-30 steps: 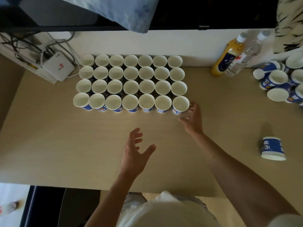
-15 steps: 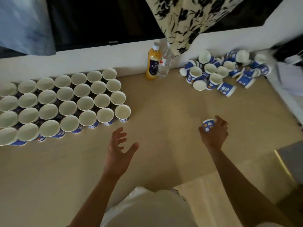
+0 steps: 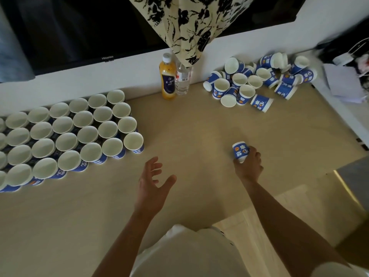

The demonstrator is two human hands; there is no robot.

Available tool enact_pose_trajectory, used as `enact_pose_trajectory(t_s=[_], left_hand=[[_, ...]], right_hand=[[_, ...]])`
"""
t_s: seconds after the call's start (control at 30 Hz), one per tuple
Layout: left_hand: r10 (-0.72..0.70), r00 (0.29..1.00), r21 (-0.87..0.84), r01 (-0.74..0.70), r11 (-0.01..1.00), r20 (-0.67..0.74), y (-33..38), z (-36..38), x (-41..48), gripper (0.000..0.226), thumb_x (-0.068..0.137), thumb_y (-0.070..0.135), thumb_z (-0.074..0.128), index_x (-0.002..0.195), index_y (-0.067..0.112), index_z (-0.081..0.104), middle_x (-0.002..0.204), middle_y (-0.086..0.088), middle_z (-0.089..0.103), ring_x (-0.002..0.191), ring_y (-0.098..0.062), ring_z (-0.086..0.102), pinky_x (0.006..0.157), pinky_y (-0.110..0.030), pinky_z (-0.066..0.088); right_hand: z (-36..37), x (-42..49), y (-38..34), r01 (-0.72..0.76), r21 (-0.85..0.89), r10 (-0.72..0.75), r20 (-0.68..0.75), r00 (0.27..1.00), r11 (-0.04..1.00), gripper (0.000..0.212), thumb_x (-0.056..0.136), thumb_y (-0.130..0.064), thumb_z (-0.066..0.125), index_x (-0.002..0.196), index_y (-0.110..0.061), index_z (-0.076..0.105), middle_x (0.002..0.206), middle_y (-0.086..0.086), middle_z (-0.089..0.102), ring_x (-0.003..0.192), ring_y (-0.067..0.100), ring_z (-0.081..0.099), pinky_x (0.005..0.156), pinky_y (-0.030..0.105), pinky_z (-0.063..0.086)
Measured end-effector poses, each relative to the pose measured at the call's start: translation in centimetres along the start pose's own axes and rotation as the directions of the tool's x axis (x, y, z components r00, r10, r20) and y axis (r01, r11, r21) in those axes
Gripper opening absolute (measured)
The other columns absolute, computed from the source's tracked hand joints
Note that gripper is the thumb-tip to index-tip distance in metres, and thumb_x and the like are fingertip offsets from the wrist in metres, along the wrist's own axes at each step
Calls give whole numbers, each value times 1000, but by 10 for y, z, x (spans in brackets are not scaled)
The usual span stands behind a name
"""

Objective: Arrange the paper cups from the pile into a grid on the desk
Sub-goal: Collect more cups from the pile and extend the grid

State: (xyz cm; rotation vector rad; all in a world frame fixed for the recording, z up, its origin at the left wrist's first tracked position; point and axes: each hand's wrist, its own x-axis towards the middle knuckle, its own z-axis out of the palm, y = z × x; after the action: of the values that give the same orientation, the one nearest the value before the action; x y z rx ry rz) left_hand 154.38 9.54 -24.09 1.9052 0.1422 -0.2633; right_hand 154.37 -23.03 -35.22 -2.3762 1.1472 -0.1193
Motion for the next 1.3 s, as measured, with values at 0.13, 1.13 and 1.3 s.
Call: enact_pose_trajectory(t_s=[0.13, 1.13, 1.3], left_hand=[[89, 995, 90, -93, 992, 54, 4, 4, -2, 65, 79, 23, 84, 135, 22, 51, 120, 9, 62, 111, -4, 58, 88, -26, 50], [190, 791, 152, -123, 981, -581, -107, -270, -37, 61, 64, 32, 88, 117, 20, 61, 105, 12, 64, 95, -17, 61, 81, -35, 51], [79, 737, 124, 7, 992, -671, -155, -318, -33, 60, 64, 20, 90, 115, 21, 59, 101, 18, 61, 95, -20, 61, 78, -32, 49]], right_hand=[[-12, -14, -29, 125, 192, -144, 90, 985, 973, 61, 66, -23, 80, 117, -26, 47, 108, 0, 64, 95, 29, 64, 89, 46, 51], [46, -333, -332, 557, 609, -824, 449, 345, 565, 109, 71, -44, 83, 155, -32, 14, 127, -6, 57, 119, 5, 54, 98, 22, 42], [72, -344, -328, 566, 517, -765, 477, 433, 643, 98, 79, -27, 84, 153, -27, 19, 120, 2, 58, 110, 13, 57, 94, 31, 45]])
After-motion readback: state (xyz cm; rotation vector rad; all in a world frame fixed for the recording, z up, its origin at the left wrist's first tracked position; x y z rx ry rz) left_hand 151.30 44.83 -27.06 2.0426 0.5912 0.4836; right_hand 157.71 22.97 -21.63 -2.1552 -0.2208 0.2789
